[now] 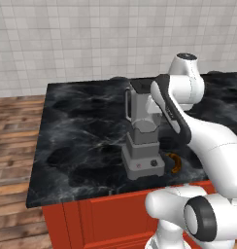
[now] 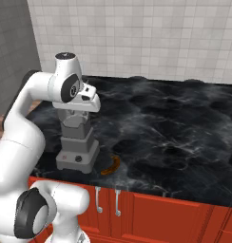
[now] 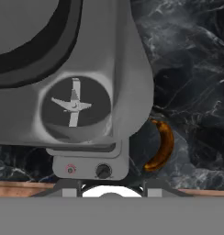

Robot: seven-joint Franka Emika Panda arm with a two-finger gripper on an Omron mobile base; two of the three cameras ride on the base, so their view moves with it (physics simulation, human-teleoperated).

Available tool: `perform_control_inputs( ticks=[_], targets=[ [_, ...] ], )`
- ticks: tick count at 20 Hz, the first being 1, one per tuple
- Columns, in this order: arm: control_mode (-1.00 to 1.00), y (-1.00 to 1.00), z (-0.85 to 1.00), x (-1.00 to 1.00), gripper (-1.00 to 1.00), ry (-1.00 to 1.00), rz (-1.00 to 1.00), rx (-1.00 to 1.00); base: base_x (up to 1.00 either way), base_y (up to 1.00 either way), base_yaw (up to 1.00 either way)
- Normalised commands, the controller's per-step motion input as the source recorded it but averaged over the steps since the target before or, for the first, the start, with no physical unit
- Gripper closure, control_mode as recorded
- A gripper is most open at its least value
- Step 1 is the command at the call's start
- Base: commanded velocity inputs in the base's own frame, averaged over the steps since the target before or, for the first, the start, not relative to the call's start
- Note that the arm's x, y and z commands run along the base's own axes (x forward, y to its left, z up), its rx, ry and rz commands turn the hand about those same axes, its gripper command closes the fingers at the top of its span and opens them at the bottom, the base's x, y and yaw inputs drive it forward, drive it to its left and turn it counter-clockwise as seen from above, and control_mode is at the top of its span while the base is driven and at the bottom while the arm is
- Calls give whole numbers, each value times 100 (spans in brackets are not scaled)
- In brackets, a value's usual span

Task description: Open the blender lid, put the banana in the blender, close the lid, and start the blender.

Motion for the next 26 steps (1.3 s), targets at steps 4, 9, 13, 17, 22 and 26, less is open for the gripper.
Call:
perform_control_inputs(
  ticks=[4,9,13,17,22,26],
  targets=[
    [-100,0,0,-22,-100,-5,0,0,0,0,0],
    [-100,3,10,-37,-100,-24,1,0,0,0,0],
    [-100,11,61,-32,-100,-35,0,0,0,0,0],
    [-100,34,76,-16,-100,-24,0,0,0,0,0],
    [-100,39,92,0,-100,-15,0,0,0,0,0],
    [-100,19,82,11,-100,-2,-1,0,0,0,0]
  ],
)
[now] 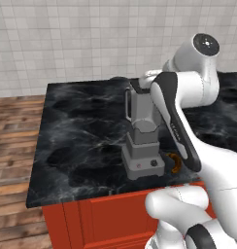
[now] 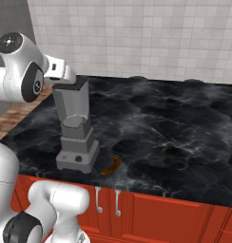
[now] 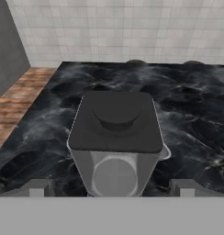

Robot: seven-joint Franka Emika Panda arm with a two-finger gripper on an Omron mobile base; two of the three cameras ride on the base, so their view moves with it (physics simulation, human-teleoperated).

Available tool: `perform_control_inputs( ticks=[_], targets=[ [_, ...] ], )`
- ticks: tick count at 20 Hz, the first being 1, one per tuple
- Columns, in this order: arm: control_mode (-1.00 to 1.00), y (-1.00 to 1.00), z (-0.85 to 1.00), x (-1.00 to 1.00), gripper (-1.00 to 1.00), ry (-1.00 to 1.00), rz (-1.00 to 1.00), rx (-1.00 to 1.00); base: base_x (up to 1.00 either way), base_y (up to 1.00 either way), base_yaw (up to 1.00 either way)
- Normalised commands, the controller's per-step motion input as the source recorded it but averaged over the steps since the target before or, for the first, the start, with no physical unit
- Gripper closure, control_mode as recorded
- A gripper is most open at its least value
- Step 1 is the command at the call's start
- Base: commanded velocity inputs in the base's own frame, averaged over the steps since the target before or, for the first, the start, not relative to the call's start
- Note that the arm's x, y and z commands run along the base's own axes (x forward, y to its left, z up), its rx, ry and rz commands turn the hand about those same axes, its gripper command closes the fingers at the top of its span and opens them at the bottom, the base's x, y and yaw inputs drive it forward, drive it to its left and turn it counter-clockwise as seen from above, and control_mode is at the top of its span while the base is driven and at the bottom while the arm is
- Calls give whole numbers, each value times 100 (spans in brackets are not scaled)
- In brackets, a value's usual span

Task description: Open the blender lid, put the banana in the blender, close the lid, and start the blender.

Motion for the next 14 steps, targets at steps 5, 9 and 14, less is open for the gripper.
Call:
perform_control_inputs(
  ticks=[5,9,14],
  targets=[
    [-100,1,14,33,-100,0,0,0,0,0,0],
    [-100,0,-3,37,-100,4,0,0,0,0,0],
    [-100,0,-29,37,-100,6,0,0,0,0,0]
  ],
)
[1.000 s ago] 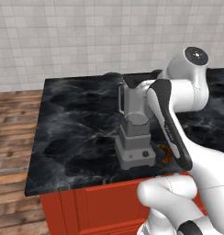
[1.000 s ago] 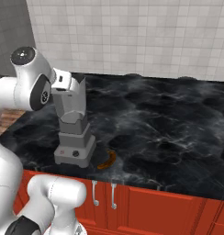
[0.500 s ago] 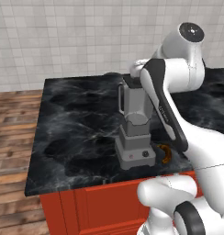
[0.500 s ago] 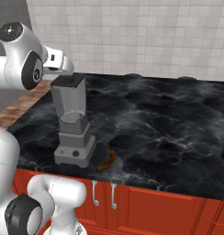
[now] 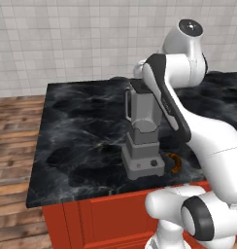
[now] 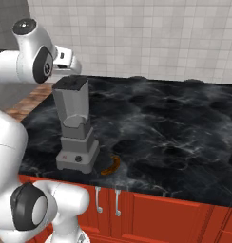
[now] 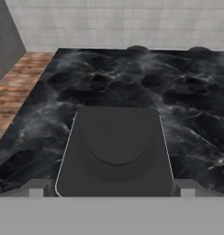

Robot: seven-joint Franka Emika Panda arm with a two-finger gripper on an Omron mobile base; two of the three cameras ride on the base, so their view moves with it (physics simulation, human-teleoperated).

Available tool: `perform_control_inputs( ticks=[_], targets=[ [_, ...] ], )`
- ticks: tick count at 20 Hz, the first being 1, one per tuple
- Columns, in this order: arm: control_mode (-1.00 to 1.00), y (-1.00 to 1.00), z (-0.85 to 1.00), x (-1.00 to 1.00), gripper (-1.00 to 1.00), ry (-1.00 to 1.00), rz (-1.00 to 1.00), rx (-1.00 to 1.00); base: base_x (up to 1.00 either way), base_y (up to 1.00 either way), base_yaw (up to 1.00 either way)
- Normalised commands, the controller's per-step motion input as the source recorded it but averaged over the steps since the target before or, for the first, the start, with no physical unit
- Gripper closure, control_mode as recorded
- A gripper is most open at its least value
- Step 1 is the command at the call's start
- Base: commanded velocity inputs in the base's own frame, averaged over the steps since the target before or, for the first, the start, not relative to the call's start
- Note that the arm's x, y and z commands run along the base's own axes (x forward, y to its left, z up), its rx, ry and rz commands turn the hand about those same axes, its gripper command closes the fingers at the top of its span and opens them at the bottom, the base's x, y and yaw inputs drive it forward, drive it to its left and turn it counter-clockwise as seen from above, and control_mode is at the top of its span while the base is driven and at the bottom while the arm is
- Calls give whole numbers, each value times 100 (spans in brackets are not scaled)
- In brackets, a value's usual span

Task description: Open the blender lid, put the banana in the blender, close the lid, and start the blender.

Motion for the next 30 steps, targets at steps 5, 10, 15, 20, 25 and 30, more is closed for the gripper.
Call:
perform_control_inputs(
  ticks=[5,10,15,20,25,30],
  targets=[
    [-100,0,-42,30,-100,8,0,0,0,0,0],
    [-100,0,-14,38,-100,5,0,0,0,0,0],
    [-100,0,0,34,-100,0,0,0,0,0,0],
    [-100,0,-14,15,-100,0,0,0,0,0,0],
    [-100,0,-15,2,-100,0,0,0,0,0,0],
    [-100,0,-17,0,-100,2,0,0,0,0,0]
  ],
)
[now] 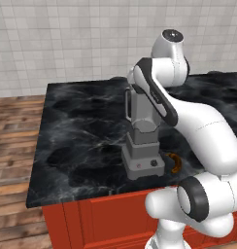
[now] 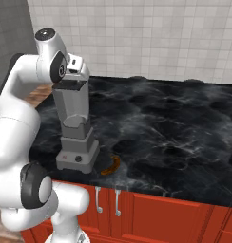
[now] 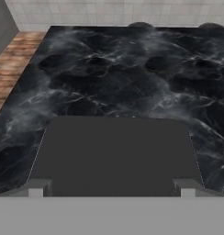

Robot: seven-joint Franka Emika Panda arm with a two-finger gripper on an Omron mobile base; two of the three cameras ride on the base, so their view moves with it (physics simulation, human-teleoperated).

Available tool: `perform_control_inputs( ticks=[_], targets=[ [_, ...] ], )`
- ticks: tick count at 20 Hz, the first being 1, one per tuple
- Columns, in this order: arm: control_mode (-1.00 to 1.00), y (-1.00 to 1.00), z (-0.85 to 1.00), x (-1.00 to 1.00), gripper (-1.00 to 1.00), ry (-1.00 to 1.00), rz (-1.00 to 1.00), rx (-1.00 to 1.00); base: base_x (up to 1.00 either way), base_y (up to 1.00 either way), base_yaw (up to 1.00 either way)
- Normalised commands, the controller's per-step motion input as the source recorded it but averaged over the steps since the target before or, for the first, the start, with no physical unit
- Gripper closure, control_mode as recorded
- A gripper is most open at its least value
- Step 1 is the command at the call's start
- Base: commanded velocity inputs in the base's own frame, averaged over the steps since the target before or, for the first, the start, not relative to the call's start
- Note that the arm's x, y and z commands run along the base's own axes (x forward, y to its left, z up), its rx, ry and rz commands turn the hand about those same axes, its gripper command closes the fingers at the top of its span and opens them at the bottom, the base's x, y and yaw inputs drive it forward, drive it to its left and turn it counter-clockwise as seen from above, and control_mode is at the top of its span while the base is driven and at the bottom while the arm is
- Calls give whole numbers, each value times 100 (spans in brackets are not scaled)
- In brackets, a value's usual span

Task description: Open the blender lid, put the banana in the blender, close the lid, and start the blender.

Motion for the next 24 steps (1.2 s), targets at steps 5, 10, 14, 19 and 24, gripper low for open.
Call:
perform_control_inputs(
  ticks=[5,10,14,19,24],
  targets=[
    [-100,6,-19,0,100,7,0,-3,0,0,0],
    [-100,4,0,1,100,0,0,0,0,0,0],
    [-100,0,9,0,100,-2,0,2,0,0,0],
    [-100,-2,71,-4,100,-14,0,6,0,0,0],
    [-100,-31,83,-27,100,-20,0,8,0,0,0]
  ],
)
